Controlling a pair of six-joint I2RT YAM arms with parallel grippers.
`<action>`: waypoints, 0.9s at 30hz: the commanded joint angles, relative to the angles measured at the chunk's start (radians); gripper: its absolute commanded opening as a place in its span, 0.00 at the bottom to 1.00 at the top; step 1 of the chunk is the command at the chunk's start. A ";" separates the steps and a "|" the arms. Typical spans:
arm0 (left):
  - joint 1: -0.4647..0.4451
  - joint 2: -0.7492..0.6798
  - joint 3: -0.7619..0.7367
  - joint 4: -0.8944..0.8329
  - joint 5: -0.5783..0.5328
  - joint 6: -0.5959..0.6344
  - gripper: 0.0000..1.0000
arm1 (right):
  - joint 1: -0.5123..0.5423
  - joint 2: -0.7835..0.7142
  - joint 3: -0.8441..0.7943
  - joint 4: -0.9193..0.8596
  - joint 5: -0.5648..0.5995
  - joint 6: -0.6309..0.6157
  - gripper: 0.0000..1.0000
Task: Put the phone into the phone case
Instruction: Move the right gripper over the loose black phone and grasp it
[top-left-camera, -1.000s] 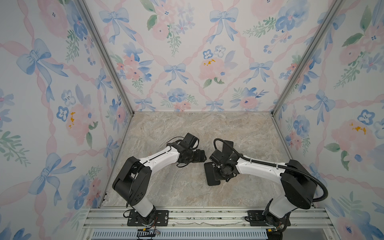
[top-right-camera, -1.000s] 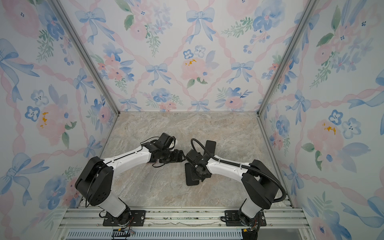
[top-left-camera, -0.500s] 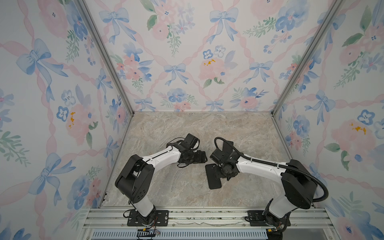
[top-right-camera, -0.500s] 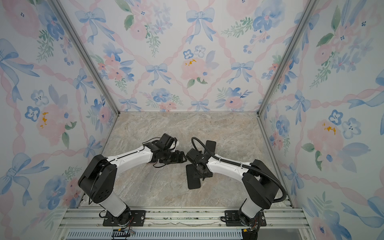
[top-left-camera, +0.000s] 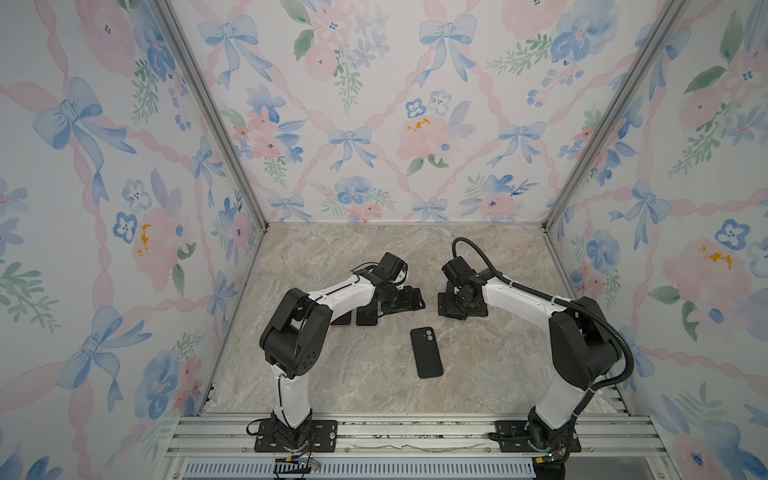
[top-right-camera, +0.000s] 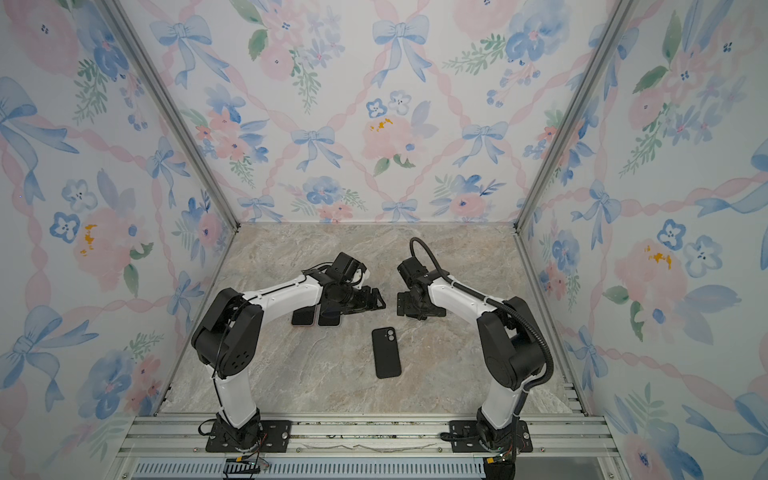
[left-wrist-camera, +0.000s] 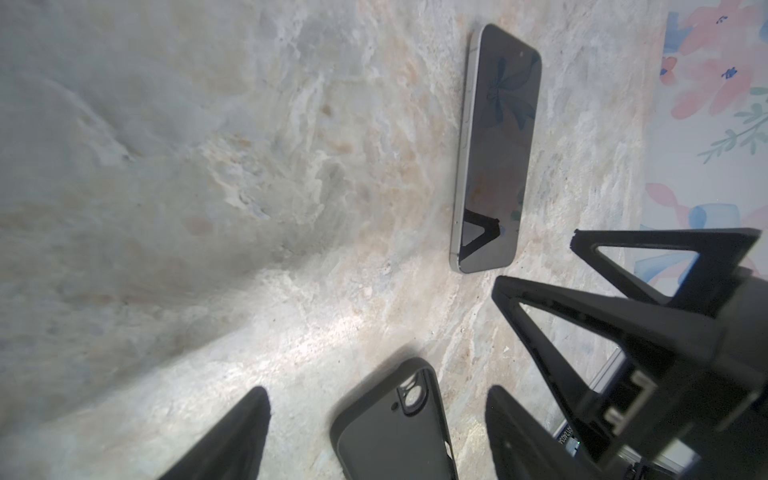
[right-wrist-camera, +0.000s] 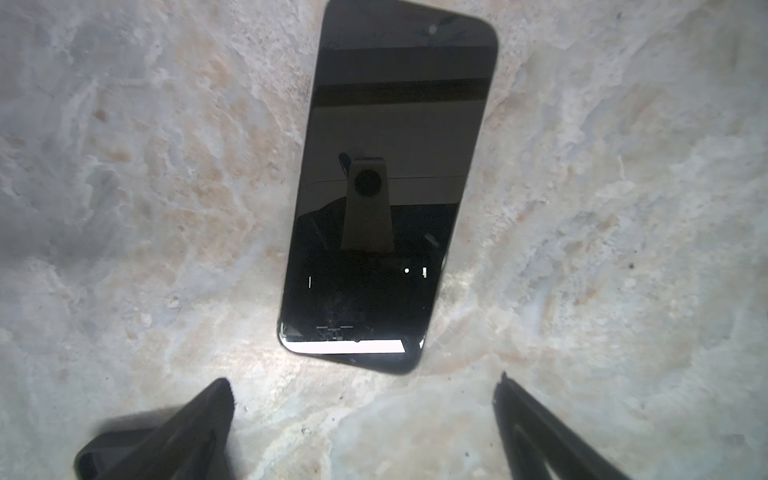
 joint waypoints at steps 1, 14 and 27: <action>0.013 0.048 0.046 -0.006 0.029 0.005 0.82 | -0.030 0.040 0.040 0.012 -0.034 -0.034 1.00; 0.033 0.170 0.157 -0.007 0.066 -0.022 0.81 | -0.075 0.171 0.118 0.023 -0.079 -0.028 0.97; 0.059 0.226 0.208 -0.007 0.110 -0.032 0.80 | -0.099 0.211 0.096 0.067 -0.134 -0.032 0.80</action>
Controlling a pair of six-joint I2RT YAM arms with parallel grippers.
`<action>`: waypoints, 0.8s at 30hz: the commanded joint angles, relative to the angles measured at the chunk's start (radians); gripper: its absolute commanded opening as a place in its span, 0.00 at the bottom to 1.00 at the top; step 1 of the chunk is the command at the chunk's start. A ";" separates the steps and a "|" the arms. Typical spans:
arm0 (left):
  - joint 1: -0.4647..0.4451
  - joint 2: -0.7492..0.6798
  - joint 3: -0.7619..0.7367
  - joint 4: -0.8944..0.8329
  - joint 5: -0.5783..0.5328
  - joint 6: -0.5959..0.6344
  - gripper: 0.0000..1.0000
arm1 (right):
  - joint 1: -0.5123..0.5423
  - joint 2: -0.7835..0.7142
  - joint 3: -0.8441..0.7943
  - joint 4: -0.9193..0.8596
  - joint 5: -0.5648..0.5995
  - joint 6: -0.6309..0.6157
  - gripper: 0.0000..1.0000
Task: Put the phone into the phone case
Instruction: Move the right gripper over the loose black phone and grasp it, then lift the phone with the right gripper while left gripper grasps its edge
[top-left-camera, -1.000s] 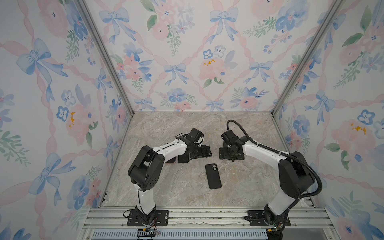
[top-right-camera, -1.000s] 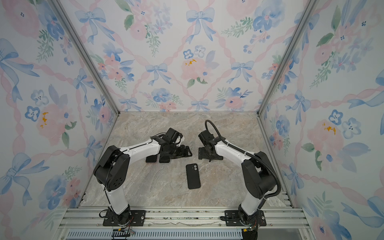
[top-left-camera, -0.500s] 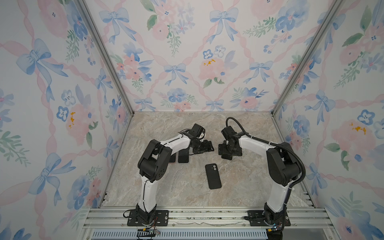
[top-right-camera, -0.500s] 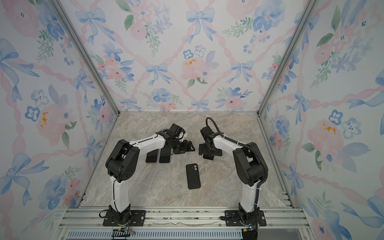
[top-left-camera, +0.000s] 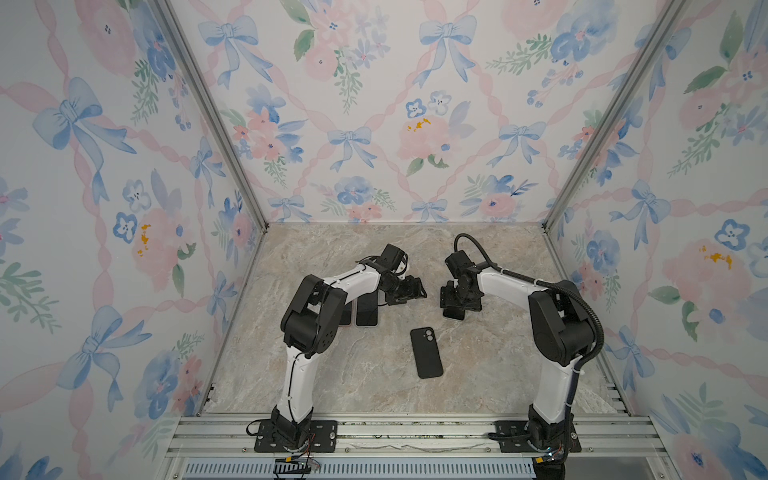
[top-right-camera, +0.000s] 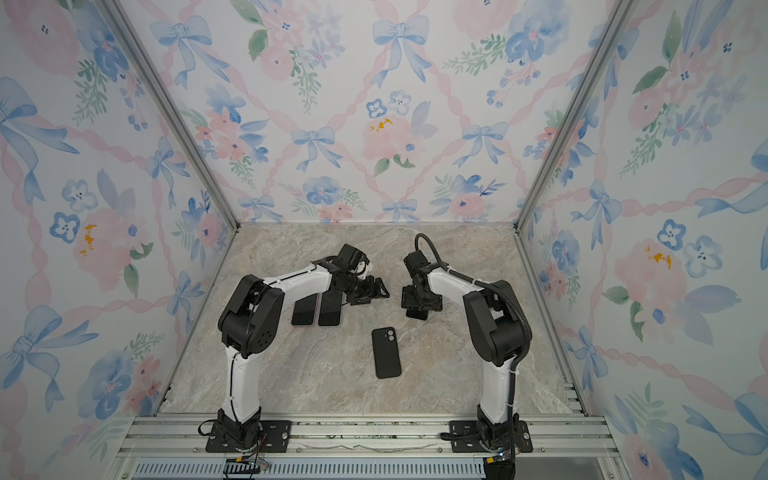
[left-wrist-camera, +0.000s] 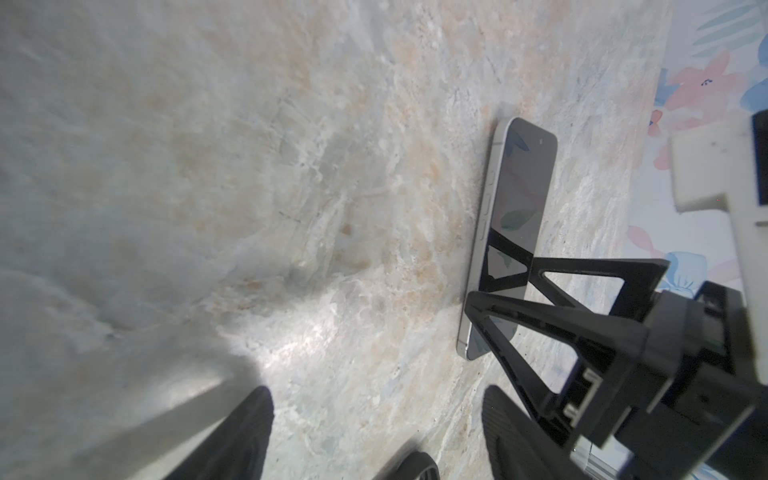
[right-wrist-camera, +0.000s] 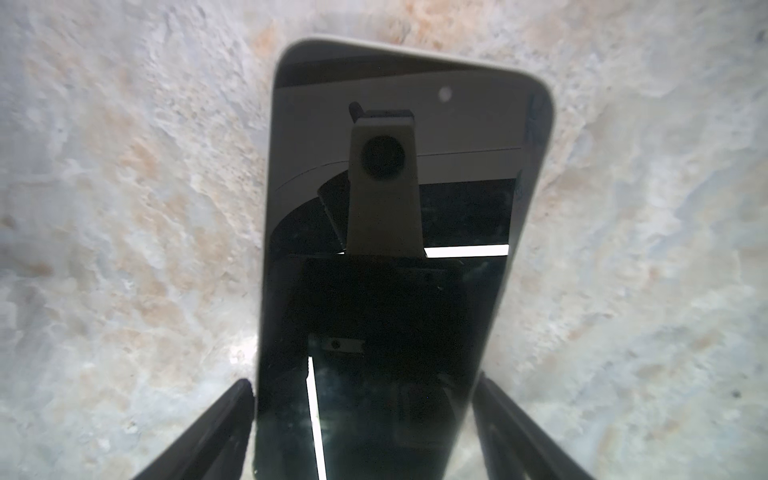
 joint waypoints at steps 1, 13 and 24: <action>0.013 0.028 0.027 -0.006 0.033 -0.011 0.80 | -0.013 0.049 0.004 0.020 -0.036 -0.010 0.79; 0.041 0.063 0.057 -0.006 0.082 -0.011 0.77 | -0.018 0.081 0.021 0.021 -0.126 -0.105 0.66; 0.040 0.162 0.164 -0.005 0.140 -0.018 0.74 | -0.030 0.079 0.021 0.007 -0.158 -0.156 0.55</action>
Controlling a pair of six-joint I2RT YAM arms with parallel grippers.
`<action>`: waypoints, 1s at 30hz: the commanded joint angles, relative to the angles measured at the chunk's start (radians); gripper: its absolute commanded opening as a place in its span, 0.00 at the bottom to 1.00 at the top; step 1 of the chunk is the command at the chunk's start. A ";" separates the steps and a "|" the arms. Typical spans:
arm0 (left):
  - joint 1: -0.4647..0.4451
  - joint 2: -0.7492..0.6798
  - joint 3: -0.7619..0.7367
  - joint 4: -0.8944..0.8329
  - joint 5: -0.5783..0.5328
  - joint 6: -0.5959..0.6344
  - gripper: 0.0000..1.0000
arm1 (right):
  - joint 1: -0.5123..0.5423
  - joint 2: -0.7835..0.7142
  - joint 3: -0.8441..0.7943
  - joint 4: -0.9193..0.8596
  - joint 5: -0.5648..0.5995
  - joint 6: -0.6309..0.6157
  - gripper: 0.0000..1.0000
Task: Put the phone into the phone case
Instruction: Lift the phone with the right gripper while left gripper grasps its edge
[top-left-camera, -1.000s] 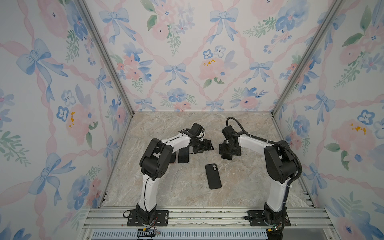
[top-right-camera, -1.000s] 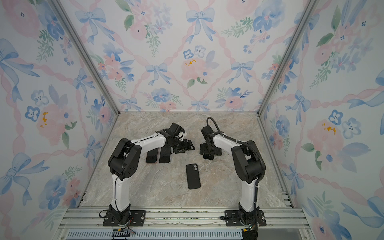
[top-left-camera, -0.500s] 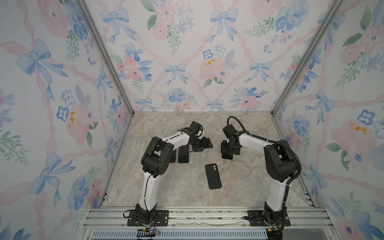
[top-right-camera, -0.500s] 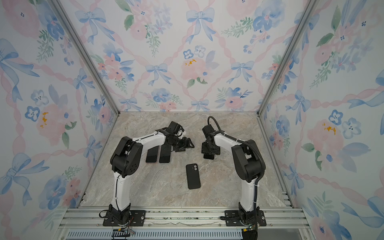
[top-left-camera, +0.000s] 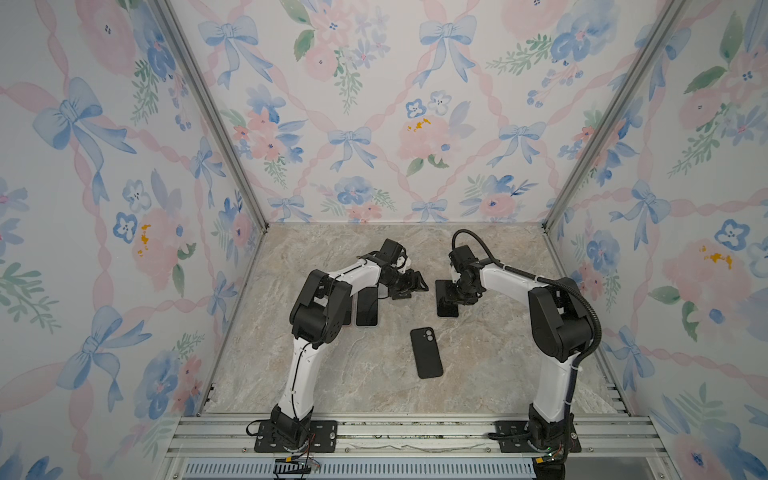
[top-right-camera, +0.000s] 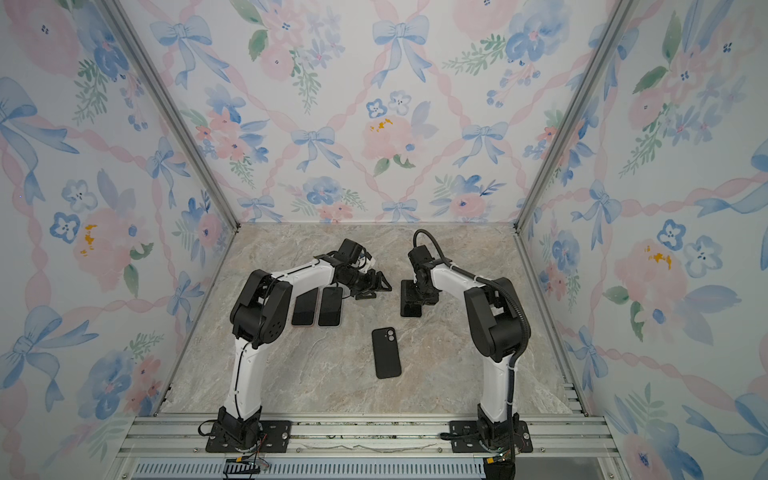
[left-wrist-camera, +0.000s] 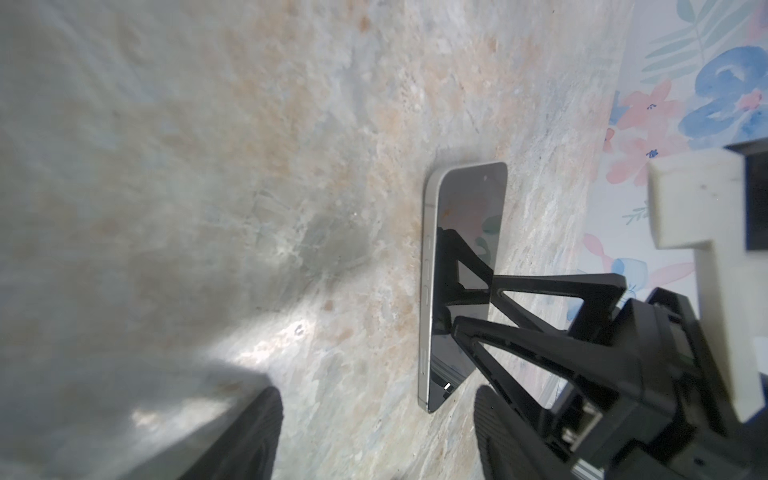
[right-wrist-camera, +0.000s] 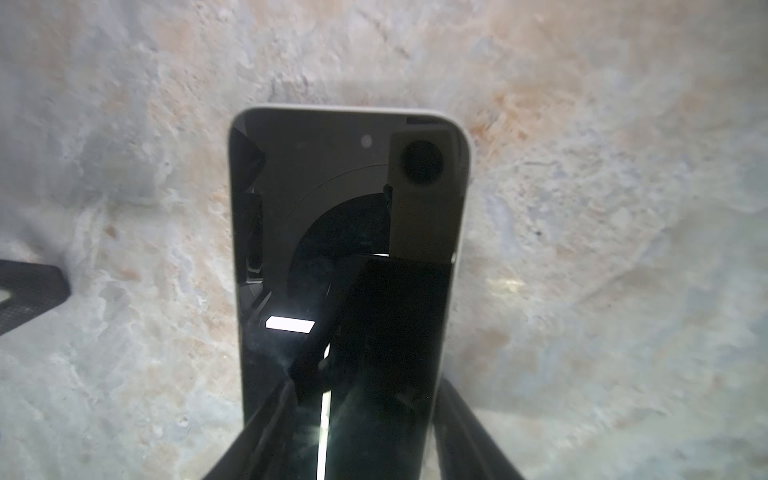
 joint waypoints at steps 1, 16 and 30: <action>0.003 0.043 0.028 -0.007 0.019 -0.004 0.74 | 0.001 0.041 -0.024 -0.028 -0.031 -0.019 0.58; 0.033 0.010 -0.006 -0.006 -0.014 -0.022 0.75 | 0.085 0.120 0.064 -0.153 0.182 0.095 0.84; 0.026 0.095 0.073 -0.006 0.061 -0.021 0.72 | 0.056 0.107 0.001 -0.026 0.075 0.020 0.67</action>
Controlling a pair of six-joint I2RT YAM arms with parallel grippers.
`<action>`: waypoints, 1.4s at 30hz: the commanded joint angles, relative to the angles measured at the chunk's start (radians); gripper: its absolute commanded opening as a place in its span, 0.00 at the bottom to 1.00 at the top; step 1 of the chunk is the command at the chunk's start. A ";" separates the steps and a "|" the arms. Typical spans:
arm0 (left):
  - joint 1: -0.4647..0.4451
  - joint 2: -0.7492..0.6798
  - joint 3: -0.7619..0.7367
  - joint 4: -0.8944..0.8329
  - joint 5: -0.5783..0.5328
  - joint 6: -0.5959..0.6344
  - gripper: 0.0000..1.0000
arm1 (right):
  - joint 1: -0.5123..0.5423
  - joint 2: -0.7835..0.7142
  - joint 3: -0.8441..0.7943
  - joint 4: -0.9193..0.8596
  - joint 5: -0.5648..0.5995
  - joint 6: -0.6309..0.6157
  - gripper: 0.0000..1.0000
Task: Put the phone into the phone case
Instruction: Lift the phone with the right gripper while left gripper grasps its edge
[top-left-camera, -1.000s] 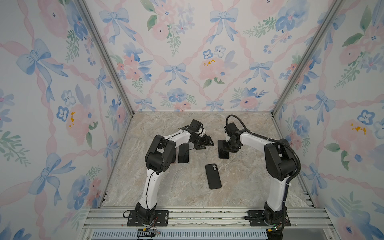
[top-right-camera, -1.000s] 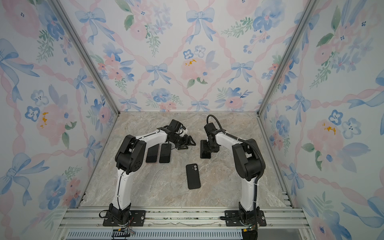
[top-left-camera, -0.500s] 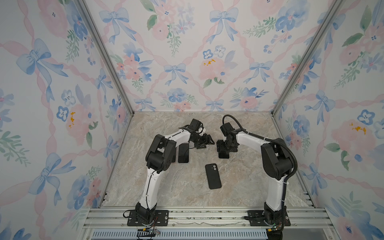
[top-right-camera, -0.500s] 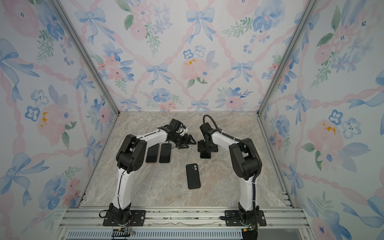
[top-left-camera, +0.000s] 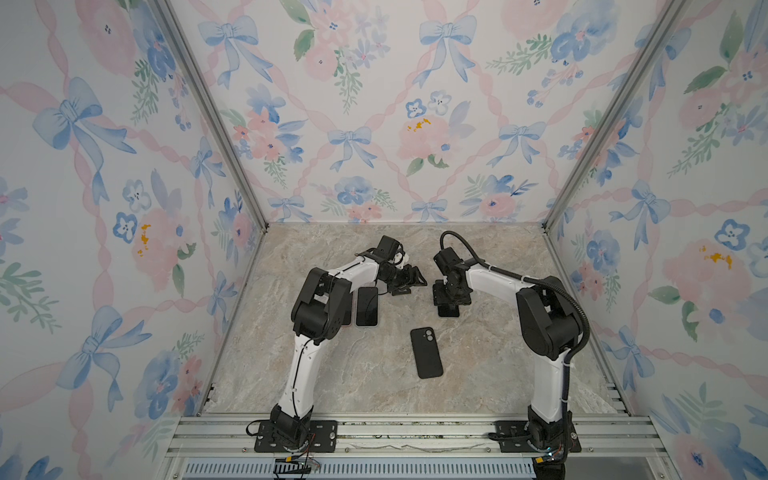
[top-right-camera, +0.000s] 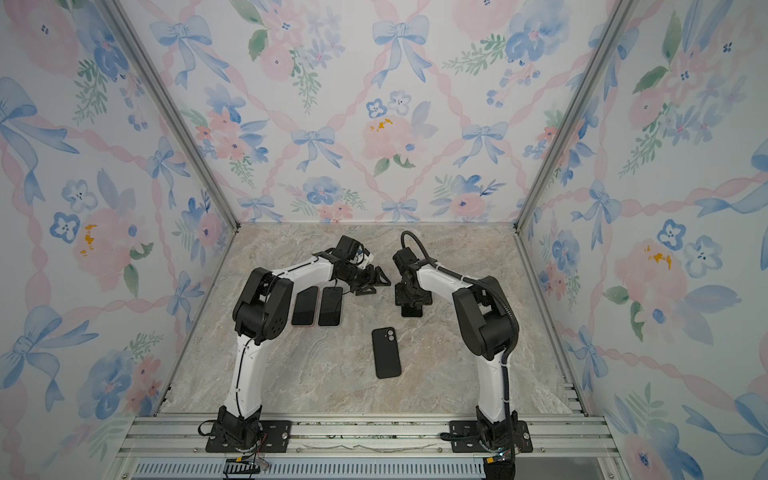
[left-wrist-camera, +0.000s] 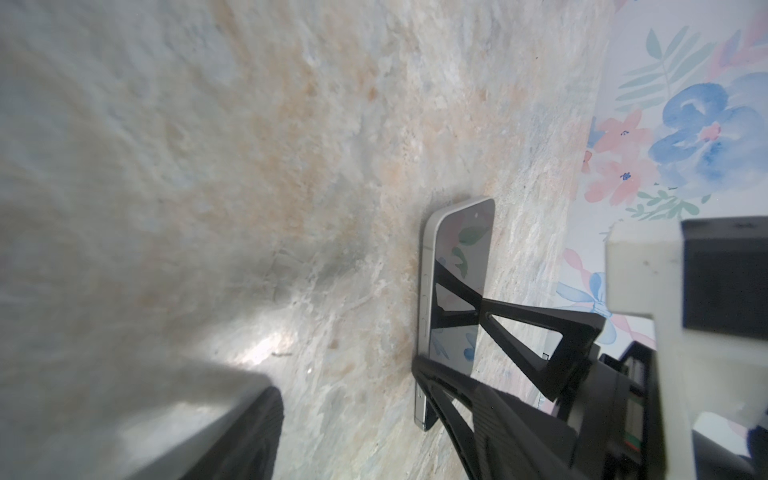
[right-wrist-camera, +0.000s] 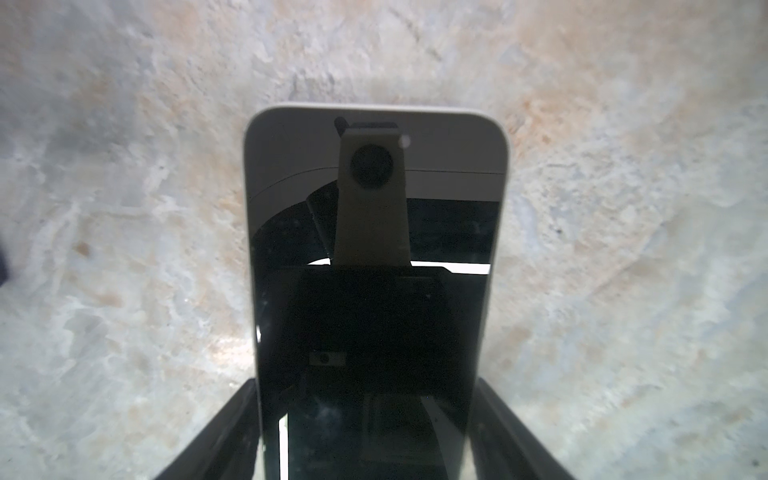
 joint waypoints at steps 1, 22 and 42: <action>-0.005 0.058 0.030 -0.022 0.027 0.003 0.72 | -0.029 0.046 -0.076 0.046 -0.109 -0.049 0.66; -0.049 0.252 0.132 0.184 0.232 -0.023 0.49 | -0.074 -0.034 -0.223 0.195 -0.257 -0.103 0.59; -0.024 0.297 0.096 0.337 0.275 -0.126 0.25 | -0.074 -0.059 -0.255 0.227 -0.277 -0.112 0.58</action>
